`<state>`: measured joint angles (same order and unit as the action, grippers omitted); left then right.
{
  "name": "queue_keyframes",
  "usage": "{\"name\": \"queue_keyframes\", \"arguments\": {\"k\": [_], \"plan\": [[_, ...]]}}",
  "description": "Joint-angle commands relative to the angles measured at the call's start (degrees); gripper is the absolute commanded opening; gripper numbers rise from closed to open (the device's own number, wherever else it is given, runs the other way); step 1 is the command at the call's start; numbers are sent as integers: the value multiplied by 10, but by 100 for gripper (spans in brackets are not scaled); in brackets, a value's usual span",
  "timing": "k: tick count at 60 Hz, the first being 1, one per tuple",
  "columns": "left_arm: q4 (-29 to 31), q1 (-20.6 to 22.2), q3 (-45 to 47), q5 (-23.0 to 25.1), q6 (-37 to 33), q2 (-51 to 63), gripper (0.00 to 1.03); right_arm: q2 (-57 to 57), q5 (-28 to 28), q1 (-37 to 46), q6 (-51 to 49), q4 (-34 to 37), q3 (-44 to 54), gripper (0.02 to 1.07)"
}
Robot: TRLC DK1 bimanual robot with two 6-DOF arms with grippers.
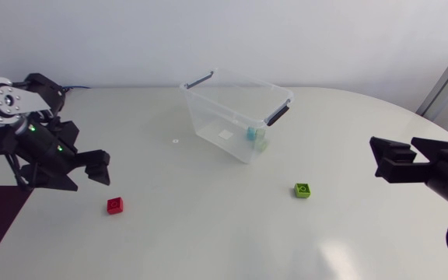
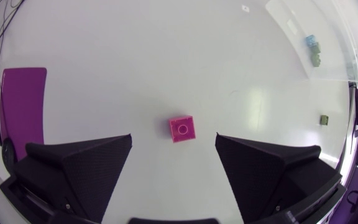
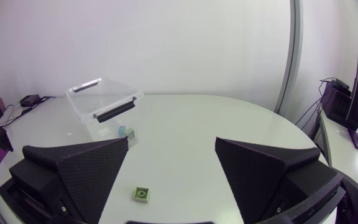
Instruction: Place the duplo bricks in the container
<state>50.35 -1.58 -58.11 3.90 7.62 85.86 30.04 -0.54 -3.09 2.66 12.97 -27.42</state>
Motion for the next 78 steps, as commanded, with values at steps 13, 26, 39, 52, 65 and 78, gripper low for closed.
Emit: {"name": "queue_keyframes", "arguments": {"k": [13, 26, 39, 52, 65, 78], "plan": [[27, 42, -54, -19, 60, 108, 93, 59, -26, -30, 30, -17, -9, 102], [45, 51, -77, -25, 77, 180, 91, 61, -27, -29, 31, -39, 6, 102], [49, 45, -87, -28, 85, 217, 82, 74, -27, -30, 30, -57, 15, 102], [41, 46, -96, -28, 95, 239, 61, 77, -27, -30, 28, -68, 25, 102], [-5, 42, -74, -28, 100, 227, 26, 85, -27, -30, 17, -85, 34, 102], [-7, 39, -61, -28, 94, 214, 22, 121, -32, -24, 18, -91, 25, 102]]}}
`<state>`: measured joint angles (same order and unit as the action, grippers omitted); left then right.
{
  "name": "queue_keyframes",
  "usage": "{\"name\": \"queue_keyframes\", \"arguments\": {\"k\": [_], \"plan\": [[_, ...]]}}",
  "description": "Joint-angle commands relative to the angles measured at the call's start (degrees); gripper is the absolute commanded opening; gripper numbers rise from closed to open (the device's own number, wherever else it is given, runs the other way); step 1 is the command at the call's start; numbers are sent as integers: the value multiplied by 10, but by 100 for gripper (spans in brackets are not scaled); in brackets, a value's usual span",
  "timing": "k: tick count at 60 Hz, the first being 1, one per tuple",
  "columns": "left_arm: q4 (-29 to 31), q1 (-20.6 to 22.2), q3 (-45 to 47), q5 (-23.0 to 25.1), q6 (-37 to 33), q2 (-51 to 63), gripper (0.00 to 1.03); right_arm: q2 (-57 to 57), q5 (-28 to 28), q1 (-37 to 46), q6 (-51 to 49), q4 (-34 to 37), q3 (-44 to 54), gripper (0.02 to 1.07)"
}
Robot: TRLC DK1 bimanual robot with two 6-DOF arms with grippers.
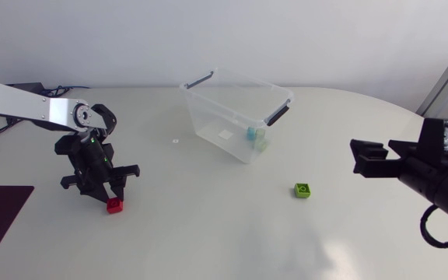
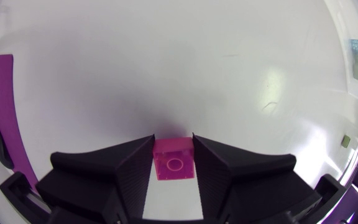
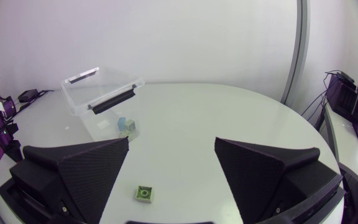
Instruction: Place the duplo bricks in the container
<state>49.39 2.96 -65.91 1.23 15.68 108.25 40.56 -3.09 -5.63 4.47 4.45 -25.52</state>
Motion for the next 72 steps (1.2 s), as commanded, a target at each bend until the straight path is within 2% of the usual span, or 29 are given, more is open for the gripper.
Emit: {"name": "queue_keyframes", "arguments": {"k": [1, 8, 16, 21, 31, 37, 49, 52, 58, 72], "plan": [[4, -7, 17, -2, 13, -11, 22, 18, -7, 1, 0, -6, 4, 102], [9, -3, 15, -2, 8, -29, 20, 37, -9, 3, 1, -1, -8, 102], [8, 21, 12, -11, -12, -88, 20, 84, -5, -2, 3, 12, -30, 102], [-3, 43, 9, -22, -29, -141, 20, 122, 3, -10, 15, 33, -53, 102], [-25, 54, -5, -28, -49, -187, 20, 225, 8, -28, 50, 95, -119, 102], [-60, 57, -9, -28, -55, -206, 20, 276, 20, -32, 72, 131, -154, 102], [-101, 82, -55, -26, -55, -229, 20, 314, 20, -49, 77, 133, -150, 102], [-126, 98, -61, -25, -59, -243, 20, 330, 20, -53, 77, 137, -150, 102], [-214, 132, -68, -24, -79, -270, 20, 371, 20, -61, 78, 137, -156, 102], [-267, 165, -168, -18, -98, -197, 20, 464, 16, -78, 96, 137, -194, 102]]}}
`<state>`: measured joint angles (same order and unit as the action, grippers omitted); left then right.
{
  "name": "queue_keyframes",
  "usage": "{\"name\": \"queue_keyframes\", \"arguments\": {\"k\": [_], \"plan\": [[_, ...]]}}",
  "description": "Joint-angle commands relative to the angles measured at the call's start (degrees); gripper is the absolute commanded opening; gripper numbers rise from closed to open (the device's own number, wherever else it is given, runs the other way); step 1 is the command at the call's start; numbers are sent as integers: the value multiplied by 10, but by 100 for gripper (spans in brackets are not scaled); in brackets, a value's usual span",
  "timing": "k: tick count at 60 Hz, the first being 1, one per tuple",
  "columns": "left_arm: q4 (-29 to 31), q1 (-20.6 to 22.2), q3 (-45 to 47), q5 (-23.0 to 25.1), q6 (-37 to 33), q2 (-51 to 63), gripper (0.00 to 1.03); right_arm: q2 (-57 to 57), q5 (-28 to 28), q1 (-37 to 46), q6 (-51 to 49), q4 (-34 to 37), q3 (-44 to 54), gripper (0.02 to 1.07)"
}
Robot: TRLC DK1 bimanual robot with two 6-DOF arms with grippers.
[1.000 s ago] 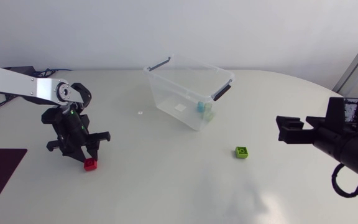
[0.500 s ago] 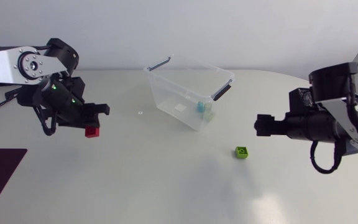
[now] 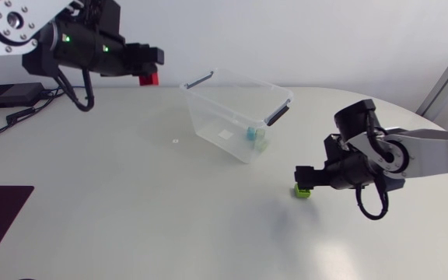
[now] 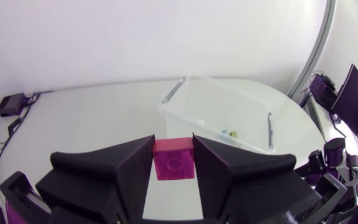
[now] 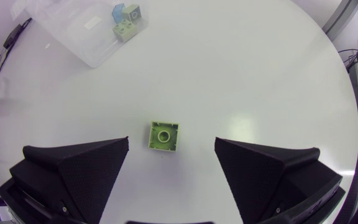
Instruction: Place the duplo bricks in the container
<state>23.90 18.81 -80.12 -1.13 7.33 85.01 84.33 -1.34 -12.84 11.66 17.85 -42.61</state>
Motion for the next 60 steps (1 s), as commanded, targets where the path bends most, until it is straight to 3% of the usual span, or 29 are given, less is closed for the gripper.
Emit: {"name": "queue_keyframes", "arguments": {"k": [1, 15, 21, 31, 39, 45, 49, 60], "plan": [[-19, 9, -29, 6, -18, 38, 20, 29, -2, -7, 26, 3, -26, 102], [-72, 18, -87, 23, -40, 111, 20, 110, -37, -24, 57, 4, -65, 101], [-90, 19, -105, 26, -43, 140, 20, 144, -45, -29, 65, 11, -77, 93], [-111, 21, -134, 29, -48, 182, 21, 184, -67, -32, 79, 13, -90, 91], [-116, 26, -159, 33, -49, 210, 21, 187, -77, -47, 81, 13, -92, 53], [-117, 33, -175, 33, -50, 227, 21, 182, -87, -60, 84, 13, -88, 47], [-117, 37, -185, 34, -48, 235, 21, 180, -89, -61, 87, 13, -89, 23], [-117, 51, -199, 39, -49, 253, 21, 139, -102, -59, 83, 18, -73, 20]]}}
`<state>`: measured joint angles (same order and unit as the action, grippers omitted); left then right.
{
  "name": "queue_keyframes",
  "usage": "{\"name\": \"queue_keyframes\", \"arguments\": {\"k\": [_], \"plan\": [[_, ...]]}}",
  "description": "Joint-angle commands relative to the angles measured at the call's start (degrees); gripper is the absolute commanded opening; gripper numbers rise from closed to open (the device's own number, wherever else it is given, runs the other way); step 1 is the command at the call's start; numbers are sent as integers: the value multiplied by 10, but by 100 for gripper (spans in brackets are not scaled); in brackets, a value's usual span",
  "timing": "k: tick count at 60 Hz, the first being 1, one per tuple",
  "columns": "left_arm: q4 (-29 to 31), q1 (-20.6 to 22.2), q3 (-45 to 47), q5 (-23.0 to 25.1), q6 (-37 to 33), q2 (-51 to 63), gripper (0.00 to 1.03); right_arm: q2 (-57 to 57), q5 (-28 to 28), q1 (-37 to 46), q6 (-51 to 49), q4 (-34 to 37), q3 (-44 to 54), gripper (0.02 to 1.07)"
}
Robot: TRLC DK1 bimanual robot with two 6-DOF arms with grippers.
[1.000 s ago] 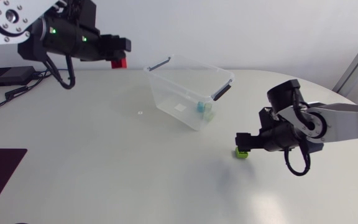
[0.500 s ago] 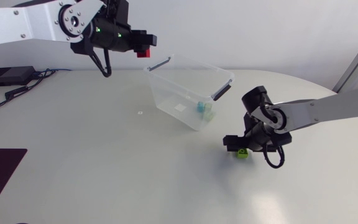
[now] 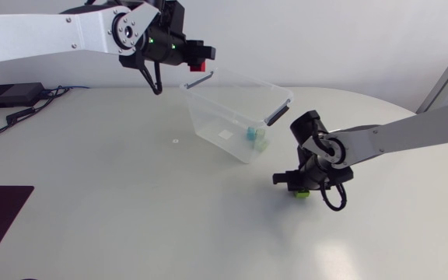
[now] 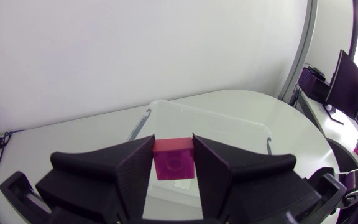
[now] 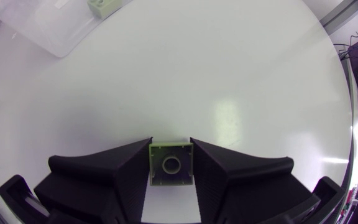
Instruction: Place the duplo bricks in the container
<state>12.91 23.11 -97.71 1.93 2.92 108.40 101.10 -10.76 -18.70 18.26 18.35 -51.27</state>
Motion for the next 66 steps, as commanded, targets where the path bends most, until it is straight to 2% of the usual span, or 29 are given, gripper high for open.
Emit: {"name": "queue_keyframes", "arguments": {"k": [1, 17, 22, 26, 28, 32, 35, 37, 52, 61, 66], "plan": [[-6, 10, -26, 10, -5, 22, 21, -36, -7, 1, 16, 15, 13, 20], [31, 26, -84, 18, -5, 81, 21, -181, -11, 3, -2, 60, -1, 20], [93, 30, -142, 18, -13, 125, 23, -213, -16, -3, -9, 66, -13, 20], [133, 33, -186, 17, -20, 159, 30, -235, -16, -8, -14, 68, -24, 20], [145, 33, -204, 11, -20, 174, 41, -244, -17, -10, -16, 69, -29, 20], [182, 32, -257, -5, -21, 212, 78, -261, -22, -17, -23, 70, -39, 20], [216, 30, -299, -10, -20, 240, 94, -271, -24, -22, -27, 70, -46, 20], [240, 29, -326, -10, -20, 255, 100, -279, -24, -25, -30, 70, -52, 20], [305, 33, -338, -10, -21, 226, 100, -296, -24, -37, -52, 49, -103, 20], [379, 34, -331, -10, -19, 167, 100, -285, -24, -47, -62, -9, -132, 20], [395, 33, -309, -9, -18, 117, 100, -270, -24, -49, -67, -41, -150, 20]]}}
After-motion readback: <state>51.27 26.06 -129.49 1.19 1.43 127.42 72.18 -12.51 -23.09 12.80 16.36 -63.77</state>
